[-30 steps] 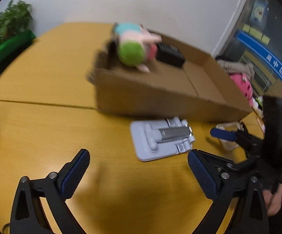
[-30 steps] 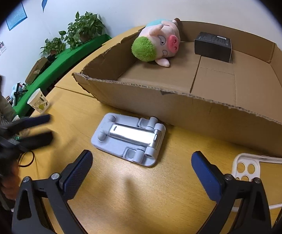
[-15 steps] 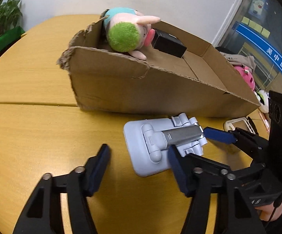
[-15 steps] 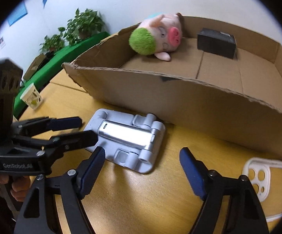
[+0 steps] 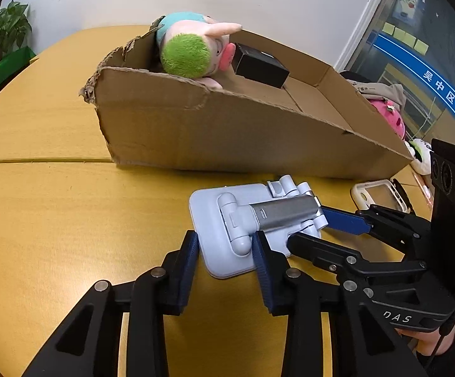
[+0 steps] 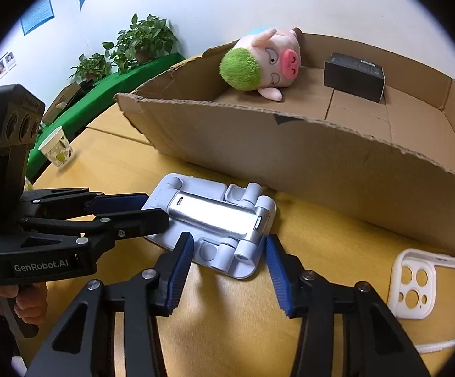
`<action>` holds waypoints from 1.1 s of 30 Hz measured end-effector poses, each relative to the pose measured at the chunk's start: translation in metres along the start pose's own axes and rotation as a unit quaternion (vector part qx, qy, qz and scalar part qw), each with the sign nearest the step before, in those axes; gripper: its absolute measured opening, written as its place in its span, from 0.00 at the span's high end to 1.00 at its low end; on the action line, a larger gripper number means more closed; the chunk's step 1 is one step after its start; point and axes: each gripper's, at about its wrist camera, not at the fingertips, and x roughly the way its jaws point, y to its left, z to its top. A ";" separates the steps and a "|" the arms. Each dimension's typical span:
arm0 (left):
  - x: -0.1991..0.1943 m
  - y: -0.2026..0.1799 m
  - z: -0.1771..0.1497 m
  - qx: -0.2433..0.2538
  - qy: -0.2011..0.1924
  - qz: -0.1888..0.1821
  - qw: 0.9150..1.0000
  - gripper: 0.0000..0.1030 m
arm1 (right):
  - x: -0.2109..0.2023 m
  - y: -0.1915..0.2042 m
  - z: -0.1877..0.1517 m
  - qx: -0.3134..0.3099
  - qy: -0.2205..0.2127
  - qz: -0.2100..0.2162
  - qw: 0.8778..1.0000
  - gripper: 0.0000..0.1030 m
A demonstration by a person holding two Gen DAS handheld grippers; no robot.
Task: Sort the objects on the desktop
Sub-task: 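Lift the phone stand with both grippers and carry it over the box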
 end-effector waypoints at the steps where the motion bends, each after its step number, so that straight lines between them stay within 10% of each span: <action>1: -0.003 -0.003 -0.001 0.002 -0.002 0.000 1.000 0.65 | -0.003 0.000 -0.002 0.001 -0.003 0.000 1.000 0.56; 23: -0.097 -0.109 0.152 0.113 -0.164 -0.052 0.979 0.65 | -0.163 -0.035 0.097 -0.037 -0.202 -0.087 0.975 0.56; 33: -0.082 -0.126 0.201 0.119 -0.156 -0.060 0.979 0.65 | -0.170 -0.074 0.145 -0.018 -0.211 -0.093 0.973 0.56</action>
